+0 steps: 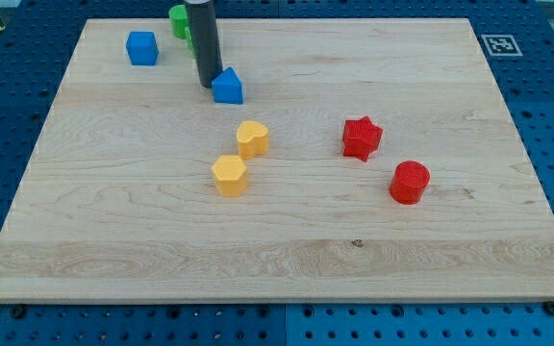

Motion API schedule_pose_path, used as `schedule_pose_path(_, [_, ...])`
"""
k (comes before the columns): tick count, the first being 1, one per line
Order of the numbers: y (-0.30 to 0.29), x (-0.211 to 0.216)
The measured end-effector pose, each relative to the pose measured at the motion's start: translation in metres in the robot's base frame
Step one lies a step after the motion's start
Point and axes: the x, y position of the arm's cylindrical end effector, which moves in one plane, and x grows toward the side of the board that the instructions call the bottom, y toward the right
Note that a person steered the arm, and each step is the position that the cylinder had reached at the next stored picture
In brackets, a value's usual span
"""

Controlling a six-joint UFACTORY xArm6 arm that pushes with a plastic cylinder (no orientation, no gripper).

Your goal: Slide the blue triangle right a bit

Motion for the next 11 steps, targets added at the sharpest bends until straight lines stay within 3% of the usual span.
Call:
schedule_pose_path(3, [0.029,0.028])
schedule_pose_path(6, [0.004,0.059])
schedule_pose_path(9, [0.062,0.059])
schedule_pose_path(11, [0.018,0.059])
